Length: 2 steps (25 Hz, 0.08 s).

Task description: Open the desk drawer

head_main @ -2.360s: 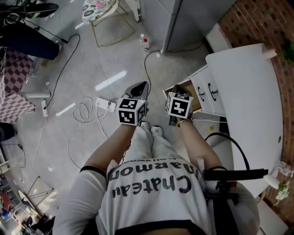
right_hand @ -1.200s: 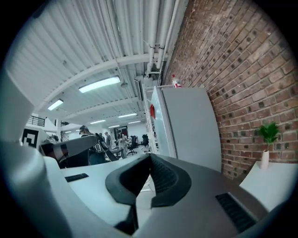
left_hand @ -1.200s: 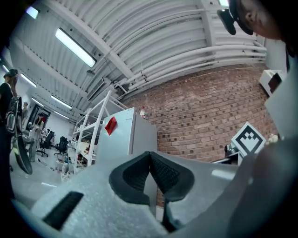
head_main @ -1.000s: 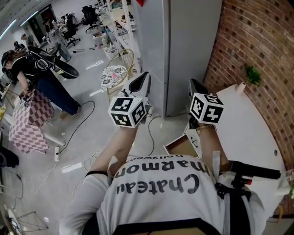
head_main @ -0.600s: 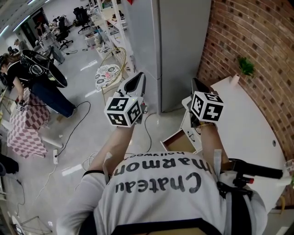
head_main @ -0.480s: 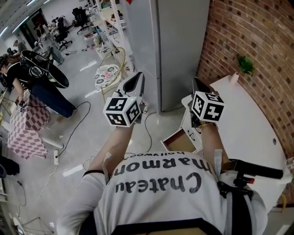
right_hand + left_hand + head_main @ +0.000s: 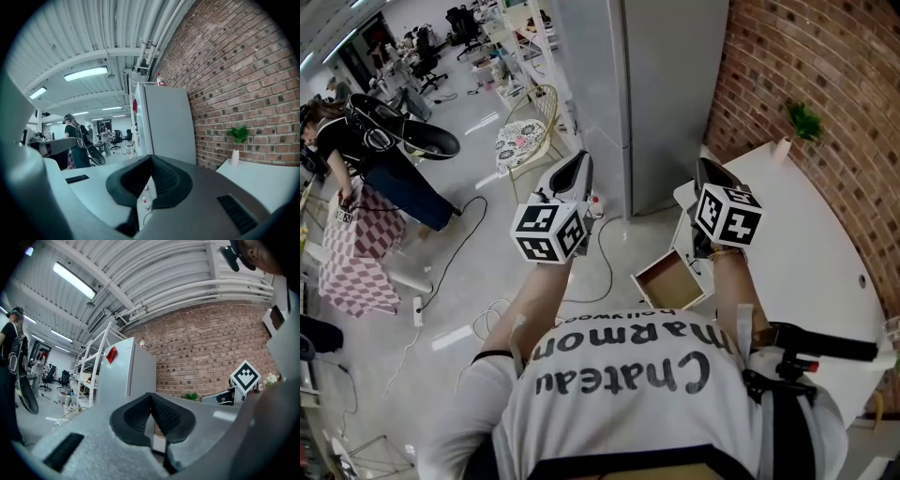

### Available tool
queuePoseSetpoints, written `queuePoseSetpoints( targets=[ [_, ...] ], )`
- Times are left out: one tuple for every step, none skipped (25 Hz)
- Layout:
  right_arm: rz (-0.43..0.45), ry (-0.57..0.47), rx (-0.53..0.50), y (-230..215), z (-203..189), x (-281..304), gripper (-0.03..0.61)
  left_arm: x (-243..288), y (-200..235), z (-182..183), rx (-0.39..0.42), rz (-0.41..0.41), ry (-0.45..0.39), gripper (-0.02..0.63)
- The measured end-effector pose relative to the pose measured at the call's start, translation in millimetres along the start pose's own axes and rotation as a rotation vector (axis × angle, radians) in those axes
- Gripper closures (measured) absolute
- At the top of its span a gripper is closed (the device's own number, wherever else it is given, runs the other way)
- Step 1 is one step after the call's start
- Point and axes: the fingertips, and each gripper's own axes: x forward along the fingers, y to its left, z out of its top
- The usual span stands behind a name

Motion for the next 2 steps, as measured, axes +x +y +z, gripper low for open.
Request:
queuePoseSetpoints(
  targets=[
    [-0.002, 0.0, 0.005, -1.2, -0.5, -1.2, 0.566, -1.4, -0.9, -0.3, 0.001, 0.0, 0.001, 0.6],
    [-0.004, 0.001, 0.01, -2.5, -1.0, -2.3, 0.566, -2.6, -1.7, -0.6, 0.002, 0.0, 0.002, 0.601]
  ],
)
